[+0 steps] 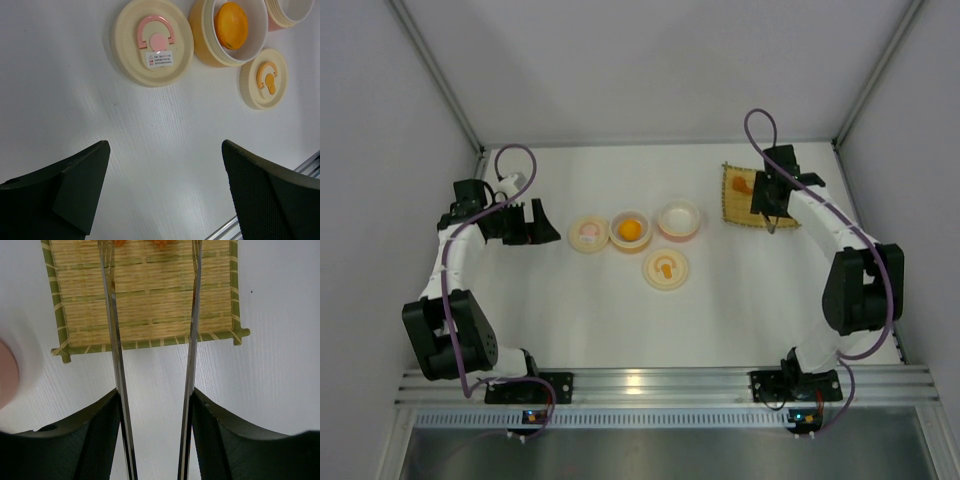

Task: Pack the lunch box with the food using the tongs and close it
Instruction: Pick up the fake food from the plate.

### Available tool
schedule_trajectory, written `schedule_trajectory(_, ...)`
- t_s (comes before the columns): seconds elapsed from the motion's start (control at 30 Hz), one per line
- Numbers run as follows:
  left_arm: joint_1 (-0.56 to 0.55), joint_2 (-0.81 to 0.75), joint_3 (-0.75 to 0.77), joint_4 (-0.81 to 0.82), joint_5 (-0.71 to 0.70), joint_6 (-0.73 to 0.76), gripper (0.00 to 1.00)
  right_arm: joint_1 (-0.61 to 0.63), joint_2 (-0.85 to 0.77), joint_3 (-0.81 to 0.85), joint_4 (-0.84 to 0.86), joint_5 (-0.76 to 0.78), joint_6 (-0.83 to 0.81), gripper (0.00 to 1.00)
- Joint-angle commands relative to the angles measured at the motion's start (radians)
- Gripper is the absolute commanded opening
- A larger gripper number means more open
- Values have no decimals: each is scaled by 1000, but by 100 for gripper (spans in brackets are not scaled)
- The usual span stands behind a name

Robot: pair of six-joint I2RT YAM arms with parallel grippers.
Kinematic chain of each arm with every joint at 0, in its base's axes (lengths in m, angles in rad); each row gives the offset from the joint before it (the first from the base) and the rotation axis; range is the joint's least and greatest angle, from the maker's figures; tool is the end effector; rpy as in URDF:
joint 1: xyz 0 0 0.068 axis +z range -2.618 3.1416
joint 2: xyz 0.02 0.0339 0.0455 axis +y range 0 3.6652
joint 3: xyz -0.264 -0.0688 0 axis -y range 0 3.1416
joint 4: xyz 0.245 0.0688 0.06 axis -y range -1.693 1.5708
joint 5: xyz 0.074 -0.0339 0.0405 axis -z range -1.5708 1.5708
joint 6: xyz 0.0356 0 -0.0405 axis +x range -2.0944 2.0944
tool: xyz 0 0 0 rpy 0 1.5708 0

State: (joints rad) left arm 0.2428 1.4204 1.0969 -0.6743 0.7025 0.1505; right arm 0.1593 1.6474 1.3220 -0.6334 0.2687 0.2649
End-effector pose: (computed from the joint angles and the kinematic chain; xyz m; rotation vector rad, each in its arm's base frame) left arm 0.2838 0.0466 0.2685 0.1457 2.3711 -0.7128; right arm 0.3508 0.0468 0.2666 0.2371 2.4762 -0.1631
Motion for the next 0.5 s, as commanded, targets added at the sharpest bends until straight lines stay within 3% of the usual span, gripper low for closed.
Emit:
schedule_trajectory(0.0, 6, -6, 26, 33, 25, 1, 98, -37, 12, 42, -8, -5, 5, 54)
schedule_trajectory(0.47, 4, 8, 17, 48, 12, -2, 98, -55, 110, 121, -6, -37, 0, 50)
